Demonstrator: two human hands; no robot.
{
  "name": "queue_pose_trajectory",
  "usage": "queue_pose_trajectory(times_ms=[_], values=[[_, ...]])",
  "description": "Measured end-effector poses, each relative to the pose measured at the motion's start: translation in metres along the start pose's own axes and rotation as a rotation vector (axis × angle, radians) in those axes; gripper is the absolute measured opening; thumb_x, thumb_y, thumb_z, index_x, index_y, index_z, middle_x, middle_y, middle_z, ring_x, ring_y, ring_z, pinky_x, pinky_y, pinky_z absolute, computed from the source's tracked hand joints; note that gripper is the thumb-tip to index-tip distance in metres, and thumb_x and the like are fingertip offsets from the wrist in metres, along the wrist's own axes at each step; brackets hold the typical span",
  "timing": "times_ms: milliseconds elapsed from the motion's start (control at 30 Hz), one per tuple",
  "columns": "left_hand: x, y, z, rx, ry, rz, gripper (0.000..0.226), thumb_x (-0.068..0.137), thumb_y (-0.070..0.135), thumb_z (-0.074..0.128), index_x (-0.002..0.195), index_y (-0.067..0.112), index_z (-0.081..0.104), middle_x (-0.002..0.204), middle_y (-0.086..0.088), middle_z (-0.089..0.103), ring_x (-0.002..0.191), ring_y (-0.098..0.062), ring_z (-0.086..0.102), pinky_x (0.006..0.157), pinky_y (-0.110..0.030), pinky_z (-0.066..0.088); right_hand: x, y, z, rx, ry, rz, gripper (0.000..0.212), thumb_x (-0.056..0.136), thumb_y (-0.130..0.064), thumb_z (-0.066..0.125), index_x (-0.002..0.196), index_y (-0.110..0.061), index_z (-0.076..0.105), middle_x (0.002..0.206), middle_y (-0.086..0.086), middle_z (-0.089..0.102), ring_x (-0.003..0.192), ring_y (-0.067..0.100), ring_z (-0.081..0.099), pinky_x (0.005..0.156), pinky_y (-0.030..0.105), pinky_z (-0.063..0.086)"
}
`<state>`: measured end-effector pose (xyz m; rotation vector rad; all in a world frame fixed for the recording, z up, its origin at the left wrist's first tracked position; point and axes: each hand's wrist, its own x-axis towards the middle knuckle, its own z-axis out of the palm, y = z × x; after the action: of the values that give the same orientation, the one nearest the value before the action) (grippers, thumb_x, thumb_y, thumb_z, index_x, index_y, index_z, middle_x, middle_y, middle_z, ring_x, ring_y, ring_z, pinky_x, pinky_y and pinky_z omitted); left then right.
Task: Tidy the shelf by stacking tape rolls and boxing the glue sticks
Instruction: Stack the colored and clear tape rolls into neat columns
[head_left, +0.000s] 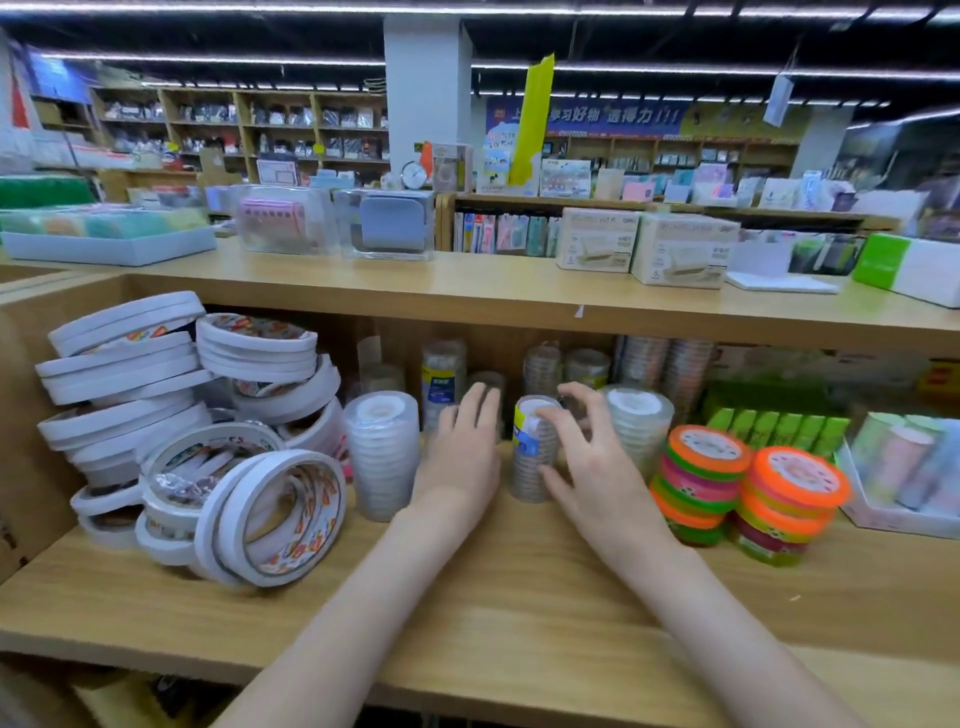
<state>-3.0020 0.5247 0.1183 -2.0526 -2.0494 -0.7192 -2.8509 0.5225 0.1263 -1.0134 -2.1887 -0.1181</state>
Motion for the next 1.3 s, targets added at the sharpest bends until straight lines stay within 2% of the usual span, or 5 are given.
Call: queue_pose_trajectory(times_ms=[233,500,767,1067,1300], values=[[0.004,-0.008,0.018,0.062,0.154,0.101,0.067,0.050,0.003,0.080,0.113,0.005,0.060,0.118,-0.015,0.059,0.073,-0.036,0.060,0.040,-0.031,0.047,0.000,-0.001,0.002,0.106,-0.029,0.048,0.051,0.079,0.002,0.062,0.127,-0.010,0.047,0.134,0.007,0.039,0.094,0.019,0.060,0.085,0.022,0.045],[0.002,-0.011,0.021,-0.009,0.255,0.041,0.055,0.066,0.004,0.069,0.119,0.000,0.054,0.120,-0.019,0.054,0.096,-0.037,0.056,0.074,-0.040,0.052,0.025,0.001,0.017,0.161,-0.305,0.232,0.074,0.088,0.003,0.043,0.147,-0.027,0.010,0.153,-0.017,-0.002,0.122,0.020,0.046,0.101,0.037,0.040],[0.013,-0.015,0.024,-0.065,0.222,0.082,0.049,0.081,0.001,0.055,0.129,0.002,0.047,0.126,-0.015,0.049,0.100,-0.034,0.052,0.083,-0.039,0.045,0.030,0.007,0.016,0.156,-0.309,0.180,0.064,0.090,-0.001,0.041,0.144,-0.025,0.019,0.153,-0.012,0.004,0.125,0.021,0.043,0.103,0.037,0.037],[0.015,-0.013,0.015,-0.049,0.445,0.010,0.009,0.084,0.010,0.056,0.088,0.004,0.061,0.103,-0.017,0.051,0.085,-0.031,0.051,0.072,-0.042,0.050,0.042,-0.001,0.016,0.111,-0.215,0.277,0.034,0.091,-0.019,0.052,0.124,-0.023,0.044,0.142,0.000,0.020,0.094,0.029,0.058,0.086,0.038,0.046],[0.001,0.002,0.009,-0.235,0.457,-0.121,0.025,0.076,0.001,0.064,0.099,0.001,0.053,0.134,-0.031,0.034,0.124,-0.047,0.036,0.097,-0.047,0.038,0.040,-0.002,0.015,0.107,-0.175,0.281,0.035,0.090,-0.021,0.055,0.122,-0.021,0.043,0.130,0.001,0.029,0.087,0.026,0.059,0.082,0.041,0.048]])
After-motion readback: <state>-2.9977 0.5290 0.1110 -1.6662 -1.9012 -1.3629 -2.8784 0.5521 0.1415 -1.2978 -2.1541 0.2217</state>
